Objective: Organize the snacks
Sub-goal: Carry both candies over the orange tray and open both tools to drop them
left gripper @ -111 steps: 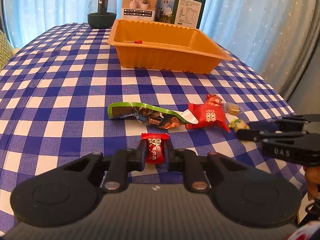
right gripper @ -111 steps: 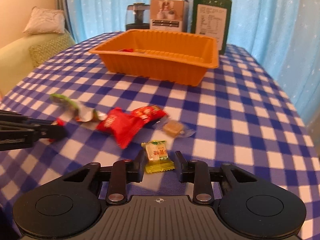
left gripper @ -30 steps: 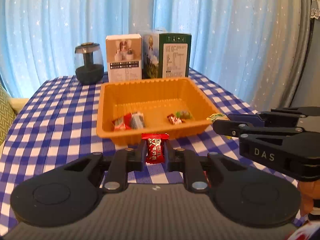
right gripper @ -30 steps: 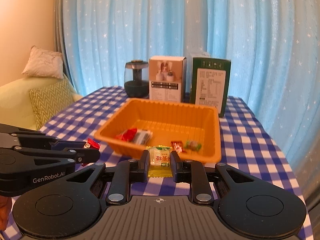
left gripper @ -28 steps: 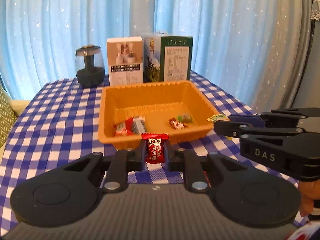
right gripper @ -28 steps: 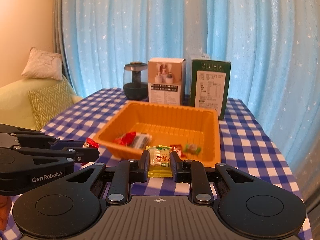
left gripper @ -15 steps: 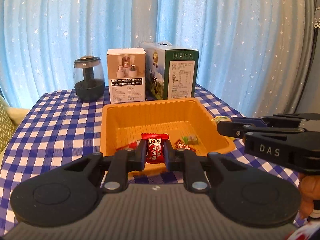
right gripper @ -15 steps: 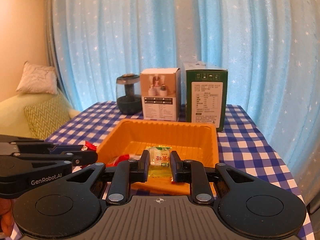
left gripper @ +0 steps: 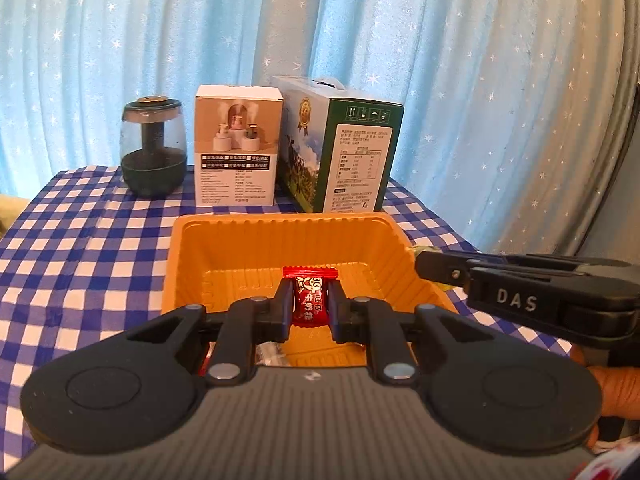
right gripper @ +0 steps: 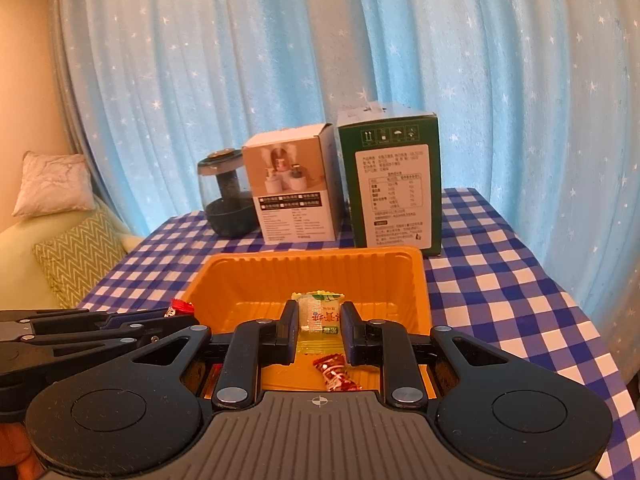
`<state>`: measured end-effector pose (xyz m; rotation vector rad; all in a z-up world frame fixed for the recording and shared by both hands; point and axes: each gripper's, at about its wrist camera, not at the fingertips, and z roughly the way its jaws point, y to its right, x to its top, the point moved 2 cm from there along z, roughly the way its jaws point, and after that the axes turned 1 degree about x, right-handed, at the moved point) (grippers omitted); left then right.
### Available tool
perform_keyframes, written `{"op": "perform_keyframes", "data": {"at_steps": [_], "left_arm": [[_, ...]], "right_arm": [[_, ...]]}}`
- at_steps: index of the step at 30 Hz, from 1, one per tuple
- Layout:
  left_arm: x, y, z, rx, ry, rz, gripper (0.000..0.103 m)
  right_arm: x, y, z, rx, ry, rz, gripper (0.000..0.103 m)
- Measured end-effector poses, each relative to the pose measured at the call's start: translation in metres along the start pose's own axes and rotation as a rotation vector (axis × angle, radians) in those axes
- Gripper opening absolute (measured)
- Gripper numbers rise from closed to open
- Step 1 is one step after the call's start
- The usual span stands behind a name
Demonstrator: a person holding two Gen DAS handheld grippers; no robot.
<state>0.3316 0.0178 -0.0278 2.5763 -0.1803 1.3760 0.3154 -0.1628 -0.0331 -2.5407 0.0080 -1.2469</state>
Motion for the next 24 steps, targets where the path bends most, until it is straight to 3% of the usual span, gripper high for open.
{"op": "perform_keyframes", "data": {"at_steps": [24], "left_arm": [[-0.005,-0.004,0.075,-0.046,-0.118,-0.041,0.016]], "right_arm": [[0.002,0.031,0.065,-0.033,-0.090,0.078,0.022]]}}
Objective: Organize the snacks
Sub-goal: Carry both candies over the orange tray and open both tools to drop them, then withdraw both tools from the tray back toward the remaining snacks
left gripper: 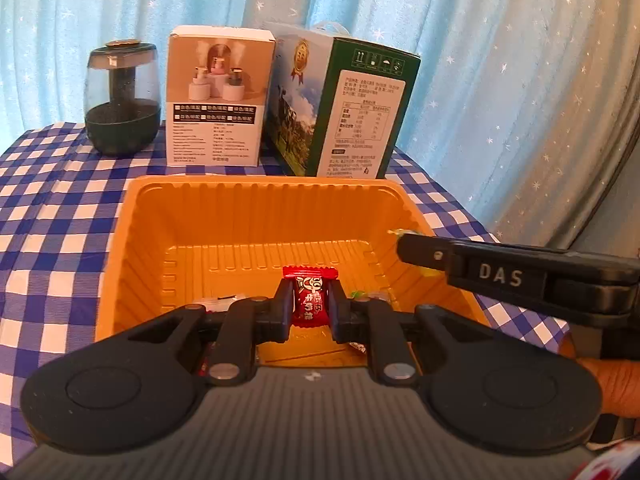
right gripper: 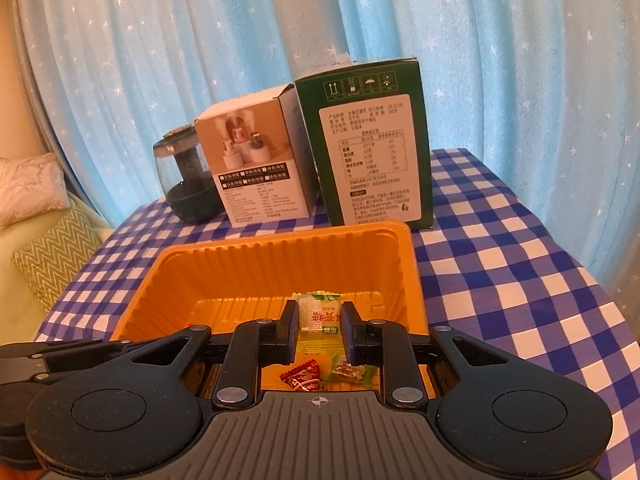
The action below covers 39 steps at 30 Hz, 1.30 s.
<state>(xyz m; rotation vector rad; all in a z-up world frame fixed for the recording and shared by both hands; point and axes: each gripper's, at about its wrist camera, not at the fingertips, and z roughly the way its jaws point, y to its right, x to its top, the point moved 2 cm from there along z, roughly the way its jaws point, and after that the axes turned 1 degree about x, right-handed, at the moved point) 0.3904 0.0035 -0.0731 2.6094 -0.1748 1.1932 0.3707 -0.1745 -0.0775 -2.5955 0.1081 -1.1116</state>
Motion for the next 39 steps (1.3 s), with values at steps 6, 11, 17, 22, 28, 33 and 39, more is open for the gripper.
{"op": "perform_keyframes", "data": {"at_steps": [6,11,17,22,28,33,39], "left_arm": [[0.000,-0.001,0.006,-0.002,-0.012,-0.001,0.016],[0.000,-0.004,0.005,-0.004,-0.010,-0.005,0.029],[0.001,-0.012,0.003,0.027,-0.013,-0.013,0.029],[0.000,-0.012,0.002,0.034,-0.017,-0.001,0.029],[0.001,-0.011,0.001,0.032,-0.013,0.000,0.029],[0.001,-0.011,-0.001,0.051,-0.006,0.014,0.031],[0.001,-0.013,-0.002,0.049,-0.001,0.008,0.038]], "right_arm": [[-0.001,0.001,0.005,-0.002,-0.008,0.008,0.022],[-0.002,0.001,0.006,-0.001,-0.012,0.011,0.023],[-0.001,0.003,0.004,0.000,-0.008,0.022,0.023],[0.000,0.001,0.003,0.008,-0.006,0.028,0.023],[0.001,-0.002,0.002,0.017,0.001,0.030,0.023],[0.003,-0.002,0.000,0.023,0.012,0.048,0.023],[0.004,0.000,-0.001,0.047,0.038,0.081,0.068]]}}
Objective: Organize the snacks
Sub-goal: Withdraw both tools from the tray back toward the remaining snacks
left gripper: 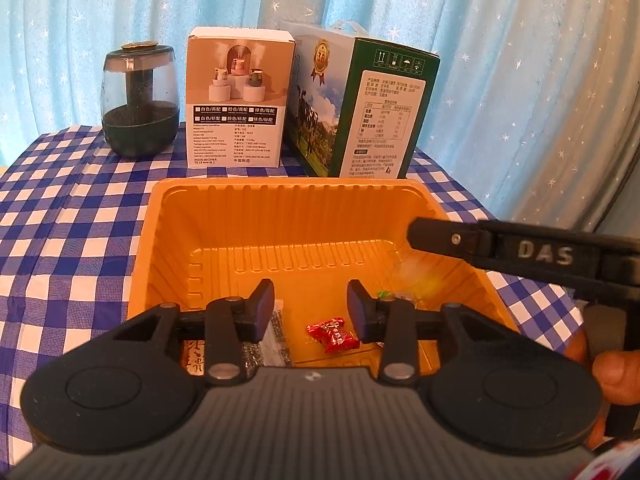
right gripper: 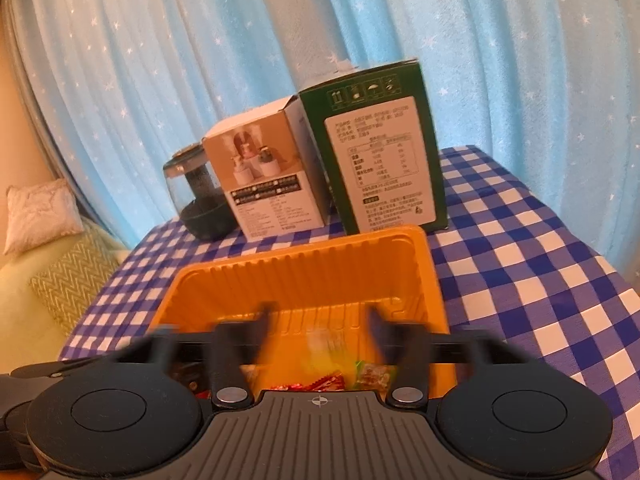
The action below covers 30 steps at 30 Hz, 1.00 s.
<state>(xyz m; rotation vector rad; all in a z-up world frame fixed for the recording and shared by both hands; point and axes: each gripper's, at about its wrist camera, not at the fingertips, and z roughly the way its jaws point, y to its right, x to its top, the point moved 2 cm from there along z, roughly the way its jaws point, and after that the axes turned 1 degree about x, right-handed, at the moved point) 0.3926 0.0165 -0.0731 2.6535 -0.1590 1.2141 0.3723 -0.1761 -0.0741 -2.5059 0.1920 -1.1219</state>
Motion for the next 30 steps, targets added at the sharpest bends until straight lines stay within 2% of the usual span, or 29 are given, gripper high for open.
{"op": "perform_keyframes", "data": {"at_steps": [8,14,23,30], "left_arm": [[0.000,0.000,-0.002,-0.002,0.004,0.002,0.045],[-0.001,-0.002,-0.011,0.012,0.030,0.005,0.055],[-0.003,0.002,-0.040,0.019,0.086,-0.002,0.060],[-0.020,0.014,-0.074,0.011,0.119,0.012,0.063]], "right_arm": [[0.003,0.003,-0.005,-0.004,0.016,0.019,0.068],[0.006,0.008,-0.015,-0.024,0.049,0.022,0.068],[0.003,0.013,-0.049,-0.048,0.088,0.020,0.068],[-0.010,0.011,-0.081,-0.065,0.091,-0.017,0.068]]}}
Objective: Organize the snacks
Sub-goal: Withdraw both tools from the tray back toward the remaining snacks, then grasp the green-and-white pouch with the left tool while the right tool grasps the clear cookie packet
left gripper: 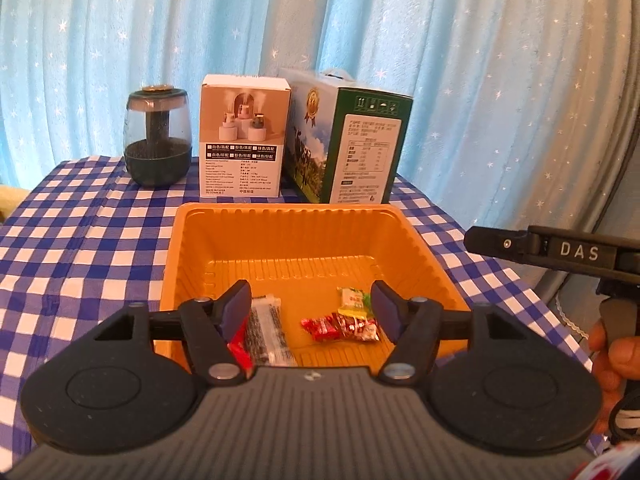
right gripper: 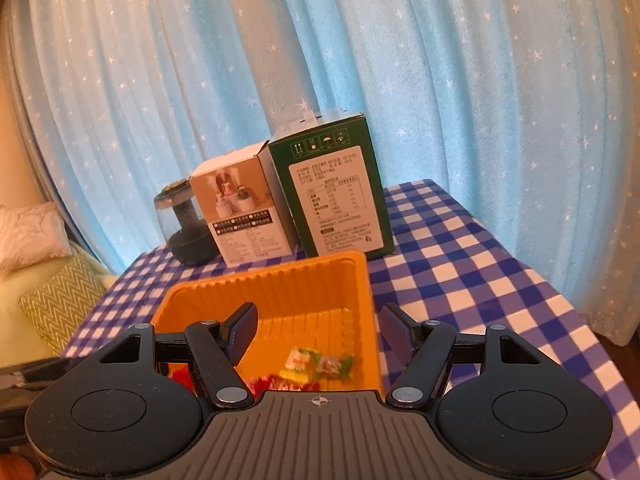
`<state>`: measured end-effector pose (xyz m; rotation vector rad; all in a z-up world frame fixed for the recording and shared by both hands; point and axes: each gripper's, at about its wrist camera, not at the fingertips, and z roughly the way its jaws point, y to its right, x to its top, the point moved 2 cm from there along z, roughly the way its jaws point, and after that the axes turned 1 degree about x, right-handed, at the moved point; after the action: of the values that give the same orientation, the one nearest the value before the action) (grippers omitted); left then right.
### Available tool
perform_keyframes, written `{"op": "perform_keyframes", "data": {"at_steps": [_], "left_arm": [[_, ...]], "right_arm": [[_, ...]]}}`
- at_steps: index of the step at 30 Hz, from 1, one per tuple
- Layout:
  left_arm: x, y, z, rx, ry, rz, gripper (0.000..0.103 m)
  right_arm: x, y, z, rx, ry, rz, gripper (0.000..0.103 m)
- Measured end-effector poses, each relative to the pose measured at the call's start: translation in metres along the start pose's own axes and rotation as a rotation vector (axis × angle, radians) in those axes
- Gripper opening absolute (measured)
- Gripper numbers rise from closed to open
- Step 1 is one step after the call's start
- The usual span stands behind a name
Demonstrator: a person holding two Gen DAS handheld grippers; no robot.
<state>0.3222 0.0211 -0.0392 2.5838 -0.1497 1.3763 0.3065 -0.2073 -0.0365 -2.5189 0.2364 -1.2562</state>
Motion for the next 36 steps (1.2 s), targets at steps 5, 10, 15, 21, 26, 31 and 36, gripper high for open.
{"op": "perform_keyframes", "data": {"at_steps": [5,10,15,21,26,31,36], "left_arm": [[-0.019,0.006,-0.029,-0.002,0.004,0.014,0.068],[-0.040,0.006,-0.059,0.030,0.016,0.032,0.075],[-0.067,0.003,-0.081,0.056,0.003,0.043,0.077],[-0.099,-0.001,-0.101,0.047,-0.038,0.091,0.080],[-0.121,-0.001,-0.113,0.006,-0.061,0.260,0.080],[-0.137,0.002,-0.117,-0.014,-0.084,0.409,0.079],[-0.148,0.011,-0.110,-0.062,-0.125,0.570,0.074]], "right_arm": [[-0.014,-0.003,-0.023,-0.011,-0.009,-0.046,0.068],[-0.030,-0.001,-0.045,-0.020,-0.025,-0.075,0.068],[-0.043,0.001,-0.066,-0.026,-0.032,-0.088,0.068],[-0.070,0.000,-0.090,-0.033,-0.071,-0.123,0.068],[-0.097,0.002,-0.095,-0.030,-0.137,-0.158,0.068],[-0.114,0.000,-0.097,-0.030,-0.160,-0.220,0.068],[-0.121,0.002,-0.096,-0.027,-0.173,-0.265,0.068]]}}
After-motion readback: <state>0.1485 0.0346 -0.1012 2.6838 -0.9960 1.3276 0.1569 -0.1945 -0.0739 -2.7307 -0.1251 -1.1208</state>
